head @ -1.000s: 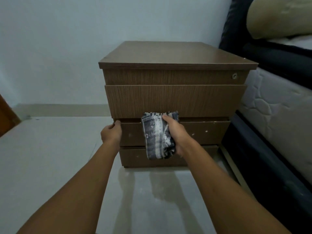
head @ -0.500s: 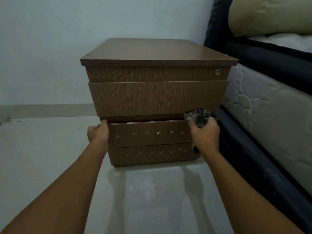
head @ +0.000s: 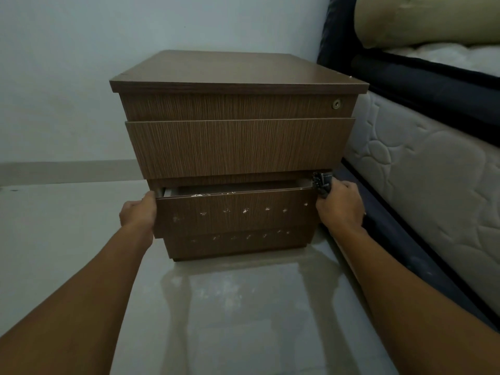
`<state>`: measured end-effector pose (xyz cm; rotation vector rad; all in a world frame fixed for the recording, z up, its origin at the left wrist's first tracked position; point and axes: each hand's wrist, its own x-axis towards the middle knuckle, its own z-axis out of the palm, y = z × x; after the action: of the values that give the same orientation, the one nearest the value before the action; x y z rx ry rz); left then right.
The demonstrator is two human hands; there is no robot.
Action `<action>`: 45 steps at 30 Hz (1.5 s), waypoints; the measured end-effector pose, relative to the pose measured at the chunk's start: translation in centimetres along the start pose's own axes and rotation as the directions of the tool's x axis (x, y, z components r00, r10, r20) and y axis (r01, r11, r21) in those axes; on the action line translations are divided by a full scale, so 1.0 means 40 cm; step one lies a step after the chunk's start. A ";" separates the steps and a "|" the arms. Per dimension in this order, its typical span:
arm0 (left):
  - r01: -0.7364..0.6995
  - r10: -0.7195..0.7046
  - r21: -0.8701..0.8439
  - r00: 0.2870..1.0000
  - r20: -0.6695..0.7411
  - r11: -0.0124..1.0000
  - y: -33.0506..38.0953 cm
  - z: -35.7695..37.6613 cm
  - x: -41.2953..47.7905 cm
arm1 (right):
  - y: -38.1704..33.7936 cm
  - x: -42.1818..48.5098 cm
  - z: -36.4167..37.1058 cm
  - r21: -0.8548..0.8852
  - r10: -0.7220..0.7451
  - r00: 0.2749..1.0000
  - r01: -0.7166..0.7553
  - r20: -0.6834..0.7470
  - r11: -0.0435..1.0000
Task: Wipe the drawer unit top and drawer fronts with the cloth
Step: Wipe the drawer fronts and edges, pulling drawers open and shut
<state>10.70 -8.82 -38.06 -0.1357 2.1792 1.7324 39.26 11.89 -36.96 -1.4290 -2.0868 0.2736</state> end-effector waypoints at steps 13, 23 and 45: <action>-0.005 0.003 0.025 0.998 0.066 1.000 0.000 -0.017 0.005 | -0.079 -0.009 0.030 -0.002 -0.189 0.977 0.190 0.099 0.982; -0.034 0.023 0.065 0.987 0.162 0.997 -0.001 -0.057 0.006 | -0.239 -0.081 0.112 0.088 -0.366 0.921 0.357 0.133 0.930; 0.160 -0.109 -0.056 0.850 0.515 0.985 -0.013 -0.181 0.093 | -0.631 -0.262 0.294 0.312 -0.534 0.838 0.479 0.117 0.820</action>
<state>5.84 -15.38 -38.41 0.1341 1.6582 1.5721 15.42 -5.90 -38.06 -0.6623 -2.3935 0.4760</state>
